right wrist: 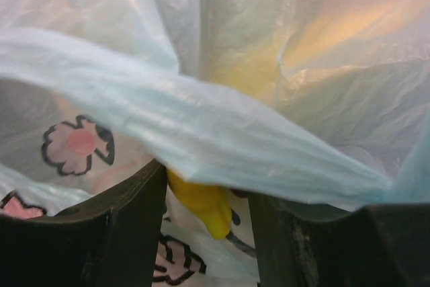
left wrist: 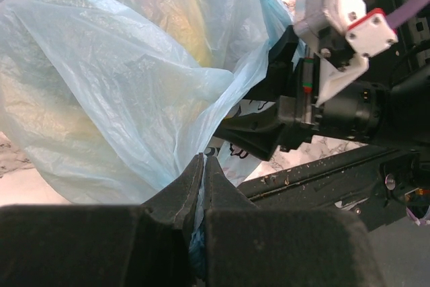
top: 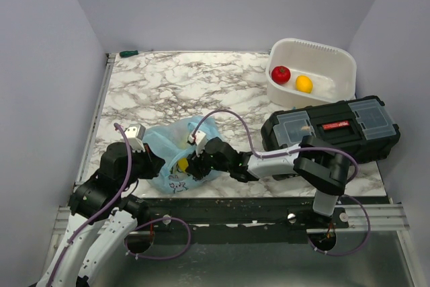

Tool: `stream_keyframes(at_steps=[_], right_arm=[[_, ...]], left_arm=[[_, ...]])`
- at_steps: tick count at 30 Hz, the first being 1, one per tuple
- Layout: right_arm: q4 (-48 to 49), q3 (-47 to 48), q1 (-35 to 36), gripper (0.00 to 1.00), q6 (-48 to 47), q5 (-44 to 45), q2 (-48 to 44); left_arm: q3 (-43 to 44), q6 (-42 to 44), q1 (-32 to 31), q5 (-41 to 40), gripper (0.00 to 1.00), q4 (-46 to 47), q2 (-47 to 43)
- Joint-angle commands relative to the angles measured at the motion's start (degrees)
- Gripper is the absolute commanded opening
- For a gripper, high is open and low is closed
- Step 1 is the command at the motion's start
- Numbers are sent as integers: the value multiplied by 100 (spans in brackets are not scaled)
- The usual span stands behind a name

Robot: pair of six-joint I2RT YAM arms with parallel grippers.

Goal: Take the fake fruits out of the plastic bag
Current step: Take out the fake fruit from the plastic bag.

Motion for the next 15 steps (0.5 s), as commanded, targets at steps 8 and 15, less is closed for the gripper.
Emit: stream_keyframes(at_steps=[8, 15], right_arm=[[159, 430, 105, 38, 415, 391, 417], [-633, 817, 97, 18, 1097, 18, -196]], left_arm=[[-60, -49, -53, -136, 0, 94, 29], [-68, -55, -52, -133, 0, 102, 46]])
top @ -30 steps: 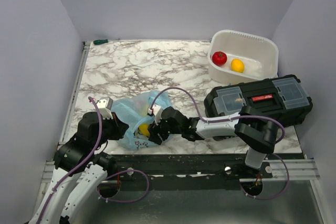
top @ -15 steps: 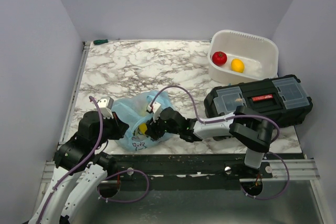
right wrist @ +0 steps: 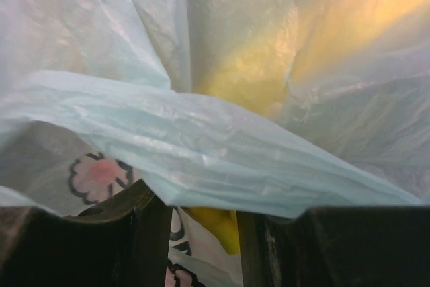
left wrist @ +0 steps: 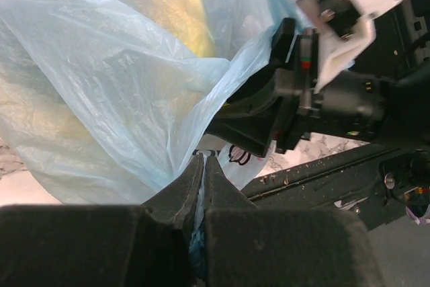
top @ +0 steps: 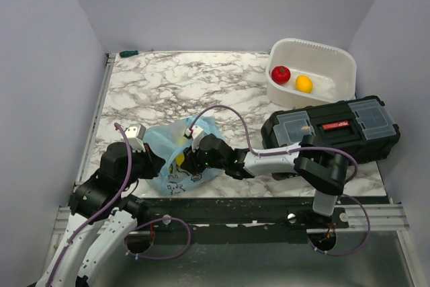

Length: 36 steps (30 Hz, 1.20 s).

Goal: Take the fake fruits out of the plastic bag
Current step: Take out the fake fruit from the plastic bag, then place the fake fruit in the bin.

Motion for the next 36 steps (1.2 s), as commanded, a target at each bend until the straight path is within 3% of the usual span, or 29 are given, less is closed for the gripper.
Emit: stream_keyframes(at_steps=[1, 14, 22, 27, 31, 36], right_arm=[[-401, 357, 36, 18, 618, -337, -525], [-634, 737, -164, 15, 1803, -2283, -743], [-1723, 868, -198, 10, 886, -3562, -1076], [-2697, 644, -196, 8, -20, -4045, -1906], [-3177, 488, -203, 1, -551, -3798, -2646], [-3613, 516, -332, 1, -949, -2574, -3349]], left_arm=[[-68, -57, -27, -140, 0, 85, 38], [-69, -49, -28, -141, 0, 85, -38], [-77, -110, -28, -254, 0, 76, -297], [-77, -119, -30, -252, 0, 76, -295], [-77, -136, -30, -254, 0, 76, -210], [-77, -144, -32, -254, 0, 76, -198]])
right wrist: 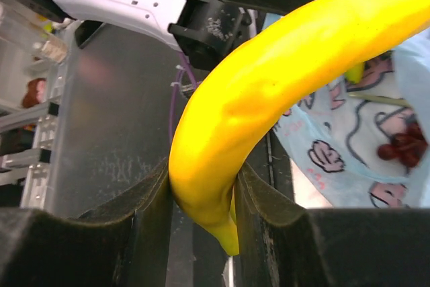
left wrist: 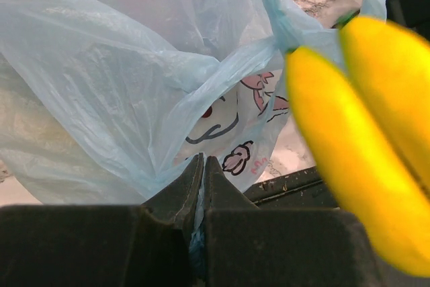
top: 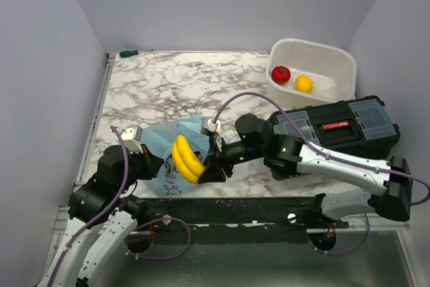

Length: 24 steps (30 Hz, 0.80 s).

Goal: Take the fake fruits out of the plastic bag
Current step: Place the fake fruit in the bin.

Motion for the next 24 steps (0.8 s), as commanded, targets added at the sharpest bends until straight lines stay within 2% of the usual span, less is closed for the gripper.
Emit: stream_keyframes(at_steps=[1, 2, 5, 7, 8, 9, 11, 14, 17, 21, 24], right_arm=[[-552, -35, -94, 1, -687, 1354, -599], [-340, -86, -99, 1, -639, 1982, -764], [261, -149, -106, 1, -508, 4859, -1122], [591, -91, -137, 14, -471, 6594, -1133], [706, -56, -217, 19, -491, 7194, -1097], [955, 2, -334, 17, -547, 7694, -1038], [1360, 59, -653, 10, -832, 8047, -888], [1617, 244, -1391, 1, -950, 8055, -515], [1692, 461, -2179, 1, -858, 7799, -89], [1760, 827, -3142, 1, -895, 7890, 562], [1469, 1289, -3868, 1, -588, 7352, 1029]], left_arm=[[-47, -40, -19, -143, 0, 52, 37], [-46, -46, -19, -145, 0, 52, 47], [-47, -49, -19, -143, 0, 53, 90], [-42, -49, -19, -144, 0, 52, 103], [-46, -49, -19, -144, 0, 52, 103], [-42, -58, -19, -145, 0, 52, 82], [-47, -58, -19, -145, 0, 50, 60], [-47, -67, -14, -145, 0, 52, 32], [-55, -62, -19, -145, 0, 61, -4], [-62, -49, -22, -145, 0, 82, -71], [-64, -40, -20, -137, 0, 87, -101]])
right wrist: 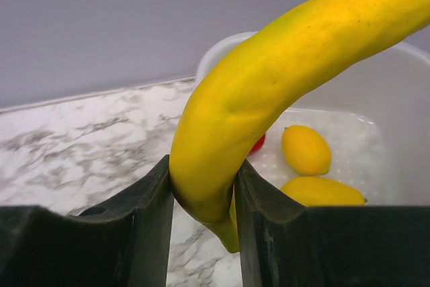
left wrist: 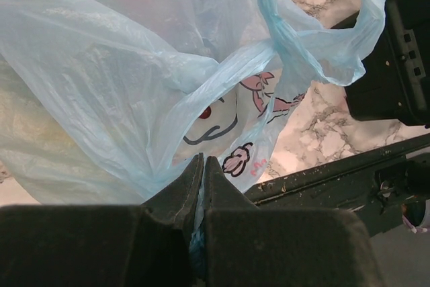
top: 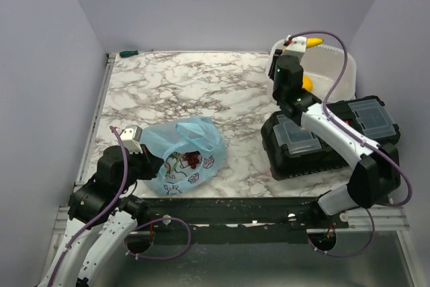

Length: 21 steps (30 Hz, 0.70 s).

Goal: Take the fake fruits out of the plastic bag
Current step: Place the fake fruit in the bin.

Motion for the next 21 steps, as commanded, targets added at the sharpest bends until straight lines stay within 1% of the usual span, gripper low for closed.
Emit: stream_keyframes(at_steps=[1, 5, 7, 10, 15, 21], right_arm=[[-182, 753, -946, 1, 364, -260, 562], [-1089, 1643, -1780, 1, 992, -868, 1284], [-1358, 1903, -2128, 1, 1218, -1208, 1592], [-1827, 2291, -2537, 1, 1448, -1468, 2046], [-2594, 2986, -2951, 1, 1723, -1886, 2835], [-3580, 3669, -3024, 1, 1921, -2071, 3678]], left_arm=[[-62, -10, -20, -141, 0, 78, -108], [-62, -1, -20, -141, 0, 96, -128], [-62, -1, -21, -138, 0, 96, -150], [-78, 8, -19, -135, 0, 126, -223], [-87, 94, -19, 23, 0, 190, -321], [-103, 144, -10, 125, 0, 241, -413]])
